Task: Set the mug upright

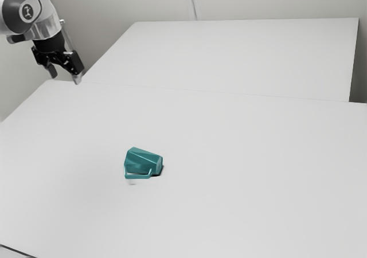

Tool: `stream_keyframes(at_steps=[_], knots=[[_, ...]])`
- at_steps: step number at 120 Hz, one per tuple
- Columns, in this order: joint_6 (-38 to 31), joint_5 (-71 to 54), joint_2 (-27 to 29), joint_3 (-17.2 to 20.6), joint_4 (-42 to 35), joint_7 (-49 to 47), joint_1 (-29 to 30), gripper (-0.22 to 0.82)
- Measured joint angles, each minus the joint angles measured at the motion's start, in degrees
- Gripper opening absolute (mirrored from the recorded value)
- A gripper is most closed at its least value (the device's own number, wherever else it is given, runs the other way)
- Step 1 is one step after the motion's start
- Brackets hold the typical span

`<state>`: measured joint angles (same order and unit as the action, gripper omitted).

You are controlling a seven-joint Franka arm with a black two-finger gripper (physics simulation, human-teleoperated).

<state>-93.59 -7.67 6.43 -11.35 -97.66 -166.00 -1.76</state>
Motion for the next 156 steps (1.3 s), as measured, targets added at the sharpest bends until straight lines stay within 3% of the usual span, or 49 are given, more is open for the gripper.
stream_keyframes(at_steps=[36,61,91,117,156], knots=[[-1.71,1.22,0.8,0.48,-3.78,0.0,0.91,0.6],[-3.8,17.33,0.27,0.37,-13.7,0.0,7.33,0.6],[-7.68,32.61,-8.89,0.38,-17.12,0.0,11.2,0.6],[-8.86,42.4,-15.43,0.37,-17.12,0.0,11.3,0.6],[-8.87,48.22,-20.03,0.62,-18.79,0.0,11.07,0.6]])
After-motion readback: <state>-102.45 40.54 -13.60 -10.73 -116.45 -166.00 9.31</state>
